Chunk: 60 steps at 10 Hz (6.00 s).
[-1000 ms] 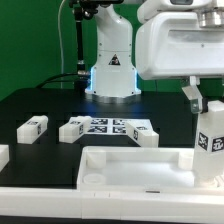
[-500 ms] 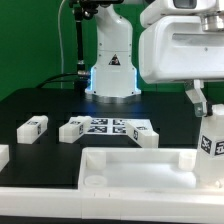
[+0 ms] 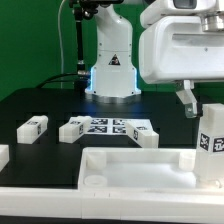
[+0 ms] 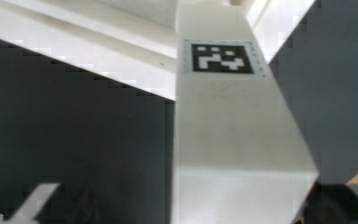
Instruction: Assemble desk
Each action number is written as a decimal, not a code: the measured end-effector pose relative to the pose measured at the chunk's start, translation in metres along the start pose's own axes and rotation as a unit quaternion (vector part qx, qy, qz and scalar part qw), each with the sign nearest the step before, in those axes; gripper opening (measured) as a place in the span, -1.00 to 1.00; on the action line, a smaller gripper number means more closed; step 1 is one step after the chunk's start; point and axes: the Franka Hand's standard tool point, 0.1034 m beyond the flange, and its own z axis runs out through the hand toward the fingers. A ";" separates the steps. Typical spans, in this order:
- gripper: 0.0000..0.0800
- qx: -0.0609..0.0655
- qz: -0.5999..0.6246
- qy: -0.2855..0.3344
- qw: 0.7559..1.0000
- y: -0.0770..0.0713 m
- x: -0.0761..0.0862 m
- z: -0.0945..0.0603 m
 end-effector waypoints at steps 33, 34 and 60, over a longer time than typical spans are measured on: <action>-0.27 -0.004 0.350 -0.198 0.916 -0.006 -0.011 0.008; -0.27 -0.012 0.390 -0.197 0.900 -0.007 -0.011 0.008; 0.62 0.052 -0.033 -0.186 0.981 -0.017 -0.011 0.013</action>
Offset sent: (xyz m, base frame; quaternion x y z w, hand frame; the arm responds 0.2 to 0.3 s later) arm -0.0076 -0.0023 0.0124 -0.0008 -0.0129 0.0081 0.9999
